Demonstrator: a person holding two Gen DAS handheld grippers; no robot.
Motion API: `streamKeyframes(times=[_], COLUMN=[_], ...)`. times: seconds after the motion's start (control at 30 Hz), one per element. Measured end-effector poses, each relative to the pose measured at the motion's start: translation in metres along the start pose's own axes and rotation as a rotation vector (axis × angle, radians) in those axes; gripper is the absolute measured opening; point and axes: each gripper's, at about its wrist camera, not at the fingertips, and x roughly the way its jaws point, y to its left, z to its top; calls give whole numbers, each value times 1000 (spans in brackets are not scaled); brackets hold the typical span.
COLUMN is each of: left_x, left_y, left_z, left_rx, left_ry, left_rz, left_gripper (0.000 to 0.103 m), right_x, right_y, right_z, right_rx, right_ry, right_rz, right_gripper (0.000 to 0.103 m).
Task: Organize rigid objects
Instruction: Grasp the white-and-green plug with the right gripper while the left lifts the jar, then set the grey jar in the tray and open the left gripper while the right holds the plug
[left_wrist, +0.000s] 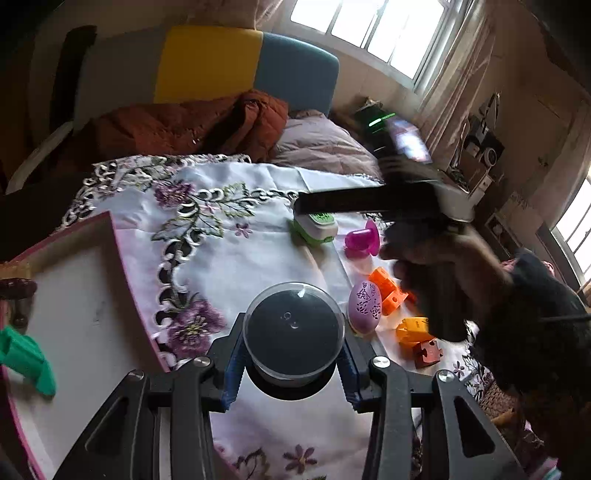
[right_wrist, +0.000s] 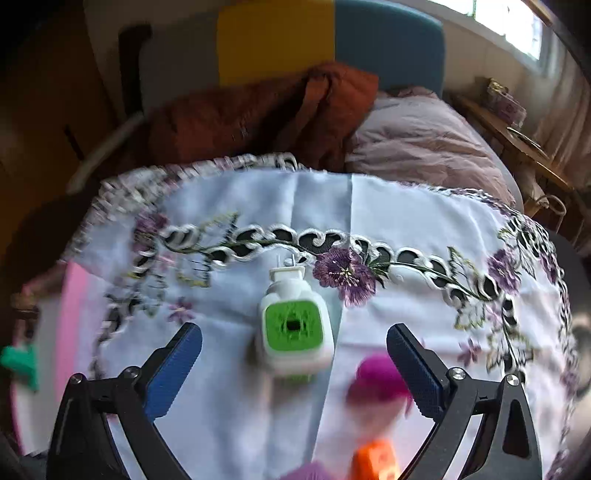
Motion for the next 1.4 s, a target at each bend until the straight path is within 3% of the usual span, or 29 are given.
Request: streamKeyframes(times=[0.07, 0.1, 0.13, 0.17, 0.23, 0.37, 0.67, 0.83, 1.13, 1.4], left_x=[-8, -11, -13, -15, -20, -27, -53, -70, -91, -103], left_y=[5, 8, 11, 14, 18, 29, 42, 47, 60, 101], left_z=[-1, -2, -2, -2, -4, -7, -17, -25, -40, -57], left_rx=[-11, -20, -28, -36, -45, -72, -96, -102, -113, -245], left_ry=[-9, -10, -11, -13, -16, -23, -63, -87, -101, -83], left_rz=[2, 2, 5, 9, 16, 34, 94, 146, 227, 137], left_gripper=[44, 44, 44, 44, 44, 44, 44, 44, 44, 44], right_x=[21, 32, 37, 43, 43, 21, -33, -24, -20, -18], right_y=[3, 4, 4, 5, 6, 22, 72, 78, 74, 80], right_z=[5, 6, 6, 5, 1, -17, -88, -116, -118, -115], right_rx=[-15, -18, -20, -24, -16, -67, -167, -193, -207, -222], right_ry=[50, 81, 97, 115, 108, 75, 65, 77, 69, 70], right_rz=[-28, -26, -23, -29, -62, -11, 215, 208, 198, 175], right_gripper=[100, 92, 66, 53, 52, 52, 52, 52, 53, 53])
